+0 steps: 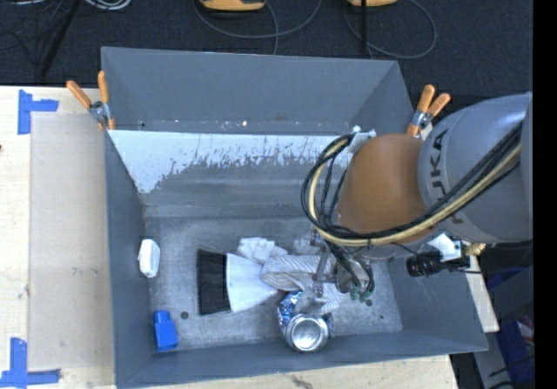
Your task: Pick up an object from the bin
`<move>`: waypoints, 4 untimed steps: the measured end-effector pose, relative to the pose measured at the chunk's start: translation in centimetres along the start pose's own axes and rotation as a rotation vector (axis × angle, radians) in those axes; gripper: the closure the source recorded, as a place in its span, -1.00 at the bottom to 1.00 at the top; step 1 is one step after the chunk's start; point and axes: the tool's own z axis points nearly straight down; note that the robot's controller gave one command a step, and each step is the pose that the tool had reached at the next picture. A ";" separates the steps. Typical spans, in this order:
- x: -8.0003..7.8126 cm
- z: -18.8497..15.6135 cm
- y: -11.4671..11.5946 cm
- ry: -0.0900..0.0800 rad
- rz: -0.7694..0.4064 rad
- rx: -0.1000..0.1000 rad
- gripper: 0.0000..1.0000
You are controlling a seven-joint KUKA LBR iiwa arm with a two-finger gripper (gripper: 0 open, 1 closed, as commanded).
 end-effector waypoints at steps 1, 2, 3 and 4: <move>0.4 5.1 1.8 -0.026 -0.042 -0.004 -1.00; 0.6 5.1 1.9 -0.024 -0.052 -0.004 1.00; 0.6 5.1 1.9 -0.024 -0.052 -0.004 1.00; 0.8 4.6 1.8 -0.014 -0.052 -0.002 1.00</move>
Offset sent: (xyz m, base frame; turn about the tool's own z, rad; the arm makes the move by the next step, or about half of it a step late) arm -0.0144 0.0385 -0.0649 0.1054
